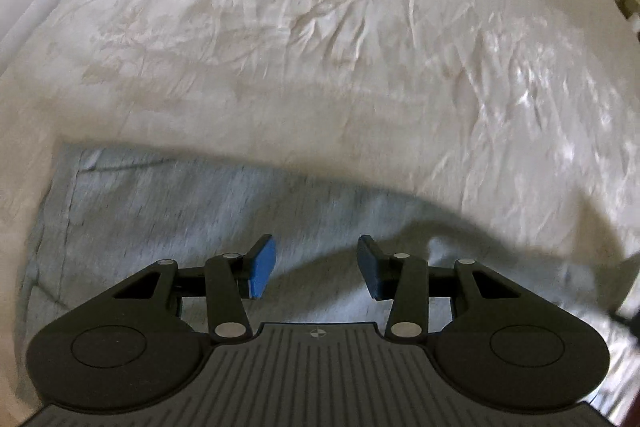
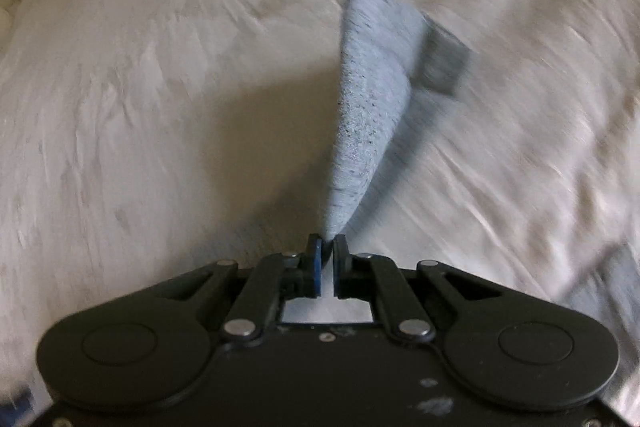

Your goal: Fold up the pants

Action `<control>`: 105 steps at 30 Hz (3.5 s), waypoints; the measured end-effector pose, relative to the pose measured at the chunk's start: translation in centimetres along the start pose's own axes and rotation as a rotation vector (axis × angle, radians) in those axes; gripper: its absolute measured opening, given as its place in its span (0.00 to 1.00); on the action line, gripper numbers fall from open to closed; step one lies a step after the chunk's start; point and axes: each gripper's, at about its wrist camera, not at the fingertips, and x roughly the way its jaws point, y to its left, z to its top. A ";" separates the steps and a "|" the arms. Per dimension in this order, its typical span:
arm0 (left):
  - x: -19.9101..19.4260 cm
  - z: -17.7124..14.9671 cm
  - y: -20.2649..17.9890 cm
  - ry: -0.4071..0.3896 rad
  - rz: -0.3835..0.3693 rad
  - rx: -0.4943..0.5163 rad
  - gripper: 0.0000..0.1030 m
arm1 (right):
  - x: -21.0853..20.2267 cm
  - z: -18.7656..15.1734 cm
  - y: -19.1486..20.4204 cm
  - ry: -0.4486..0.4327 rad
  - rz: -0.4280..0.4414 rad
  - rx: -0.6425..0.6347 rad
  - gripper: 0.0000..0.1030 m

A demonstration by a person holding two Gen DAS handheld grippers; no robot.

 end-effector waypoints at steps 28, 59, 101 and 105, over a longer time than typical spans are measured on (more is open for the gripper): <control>7.3 4.8 -0.1 0.178 -0.051 -0.119 0.42 | 4.6 3.6 0.0 -0.067 -0.090 0.034 0.03; 8.0 5.1 -0.6 0.183 -0.066 -0.129 0.43 | 5.1 1.1 -8.5 -0.011 0.088 0.420 0.68; 5.1 2.6 0.3 0.188 -0.003 -0.148 0.03 | -6.3 -2.4 -7.9 -0.147 0.171 0.150 0.04; -1.9 -1.6 1.7 0.104 -0.054 -0.117 0.03 | -9.0 -4.5 -9.2 -0.150 0.157 0.114 0.04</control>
